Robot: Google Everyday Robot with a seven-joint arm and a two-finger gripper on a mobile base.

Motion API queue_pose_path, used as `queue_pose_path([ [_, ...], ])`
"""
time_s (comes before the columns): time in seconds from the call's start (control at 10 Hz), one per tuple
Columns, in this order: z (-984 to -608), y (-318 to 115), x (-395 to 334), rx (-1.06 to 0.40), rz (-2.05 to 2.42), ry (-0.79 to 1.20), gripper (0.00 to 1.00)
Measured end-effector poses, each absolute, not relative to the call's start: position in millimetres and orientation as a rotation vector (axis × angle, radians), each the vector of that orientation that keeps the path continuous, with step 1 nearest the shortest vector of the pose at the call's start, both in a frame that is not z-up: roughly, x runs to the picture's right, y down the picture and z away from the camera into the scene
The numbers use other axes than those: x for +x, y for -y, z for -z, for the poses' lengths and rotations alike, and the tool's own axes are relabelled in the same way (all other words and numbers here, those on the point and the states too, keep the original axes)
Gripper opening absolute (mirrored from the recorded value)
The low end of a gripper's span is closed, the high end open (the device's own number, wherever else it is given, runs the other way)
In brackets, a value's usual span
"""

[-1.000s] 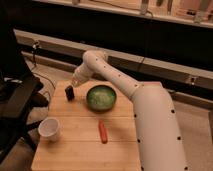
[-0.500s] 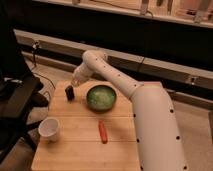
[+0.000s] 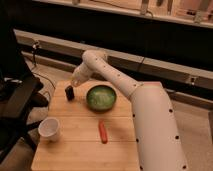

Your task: Knock the eraser over

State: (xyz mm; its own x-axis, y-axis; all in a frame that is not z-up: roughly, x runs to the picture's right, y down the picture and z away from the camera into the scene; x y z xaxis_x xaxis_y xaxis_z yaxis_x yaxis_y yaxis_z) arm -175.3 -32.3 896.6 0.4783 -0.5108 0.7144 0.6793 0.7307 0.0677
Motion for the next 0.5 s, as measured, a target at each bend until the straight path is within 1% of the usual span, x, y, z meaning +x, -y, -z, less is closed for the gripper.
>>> queue_pose_path([
  [0.5,-899.8,29.4,-183.3,-0.263,0.762,0.760,0.00],
])
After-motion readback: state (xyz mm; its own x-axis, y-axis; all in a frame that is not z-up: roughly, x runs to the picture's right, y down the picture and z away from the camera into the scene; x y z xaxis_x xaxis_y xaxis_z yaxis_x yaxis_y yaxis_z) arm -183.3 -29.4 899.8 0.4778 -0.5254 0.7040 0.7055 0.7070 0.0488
